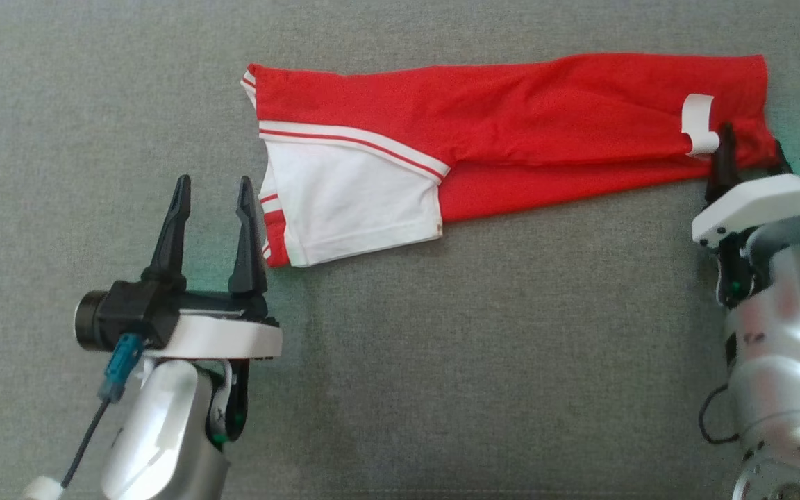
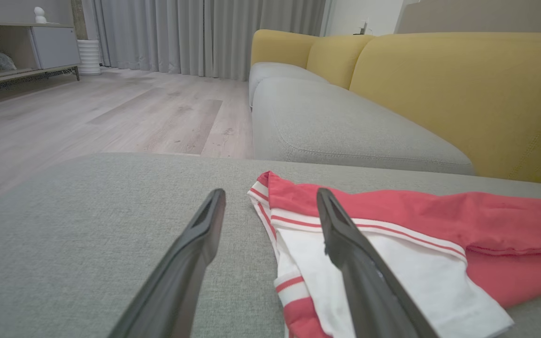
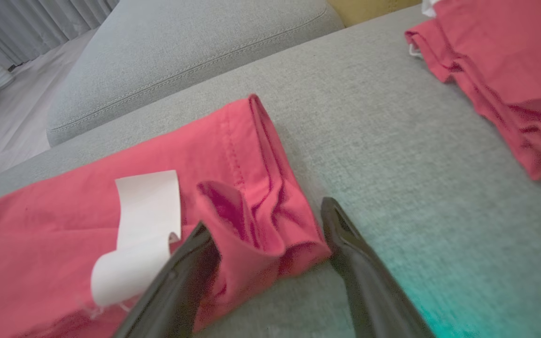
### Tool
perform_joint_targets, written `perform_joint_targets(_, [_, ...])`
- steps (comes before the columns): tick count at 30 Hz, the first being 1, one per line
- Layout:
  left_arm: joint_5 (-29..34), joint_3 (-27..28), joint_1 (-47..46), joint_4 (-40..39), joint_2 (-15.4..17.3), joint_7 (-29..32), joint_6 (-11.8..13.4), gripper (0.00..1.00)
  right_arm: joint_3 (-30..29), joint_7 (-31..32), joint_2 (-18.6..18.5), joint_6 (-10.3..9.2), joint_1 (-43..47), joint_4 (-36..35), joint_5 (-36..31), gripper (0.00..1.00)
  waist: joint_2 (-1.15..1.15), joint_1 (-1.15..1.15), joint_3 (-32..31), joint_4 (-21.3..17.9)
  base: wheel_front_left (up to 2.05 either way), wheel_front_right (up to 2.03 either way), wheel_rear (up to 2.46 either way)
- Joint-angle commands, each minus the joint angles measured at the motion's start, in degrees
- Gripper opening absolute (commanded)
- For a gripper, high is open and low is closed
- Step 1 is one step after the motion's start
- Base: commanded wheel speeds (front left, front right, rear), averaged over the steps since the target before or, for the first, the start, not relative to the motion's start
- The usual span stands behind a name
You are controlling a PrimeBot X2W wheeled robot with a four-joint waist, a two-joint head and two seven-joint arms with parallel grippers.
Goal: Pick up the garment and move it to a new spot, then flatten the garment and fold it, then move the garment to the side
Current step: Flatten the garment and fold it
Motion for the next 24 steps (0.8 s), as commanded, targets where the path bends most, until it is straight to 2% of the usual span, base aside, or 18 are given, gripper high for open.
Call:
perform_joint_targets(1, [0.7, 2.5, -1.8, -1.4, 0.1, -0.3, -0.4, 1.0, 0.6, -0.1, 0.4, -0.11, -1.5, 0.8, -1.1, 1.0, 0.0, 0.0, 0.3, 0.2, 0.0, 0.0, 0.0])
perform_joint_targets(3, [1.2, 2.9, -2.2, -1.2, -0.2, -0.3, -0.7, 1.0, -0.1, -0.4, 0.4, -0.11, -2.4, 3.6, -2.0, 1.0, 0.0, 0.0, 0.6, 0.2, 0.0, 0.0, 0.0])
perform_joint_targets(4, [1.3, 3.0, -2.3, -1.1, -0.4, -0.3, -0.9, 1.0, -0.3, -0.9, 0.4, -0.11, -2.8, 4.8, -2.3, 0.8, 0.0, 0.0, 0.6, 0.2, 0.0, 0.0, 0.0])
perform_joint_targets(5, [1.5, 3.2, -2.5, -1.0, -0.5, -0.3, -1.0, 1.0, -0.5, -1.6, 0.4, -0.11, -3.2, 5.8, -2.6, 0.02, 0.0, 0.0, 0.6, 0.1, 0.0, 0.0, 0.0])
perform_joint_targets(11, [2.5, 4.8, -2.5, -0.5, -0.8, -0.3, -1.6, 1.0, -3.5, -6.0, 0.4, -0.11, -3.8, 7.4, -6.0, 0.0, 0.0, 0.0, -0.5, -1.3, 0.0, 0.0, 0.0])
perform_joint_targets(15, [2.8, 5.6, -2.1, -0.4, -0.9, -0.3, -1.9, 1.0, -6.5, -6.8, 0.0, -0.11, -2.8, 5.0, -9.2, 0.0, 0.0, 0.0, -1.5, -2.2, 0.0, 0.0, 0.0])
perform_joint_targets(24, [3.2, 6.8, -0.9, 0.0, -1.6, -0.3, -2.7, 1.0, -14.2, -5.0, -3.5, -0.11, -1.2, -4.0, -15.8, 0.0, 0.0, 0.0, -4.8, -3.5, 0.0, 0.0, 0.0])
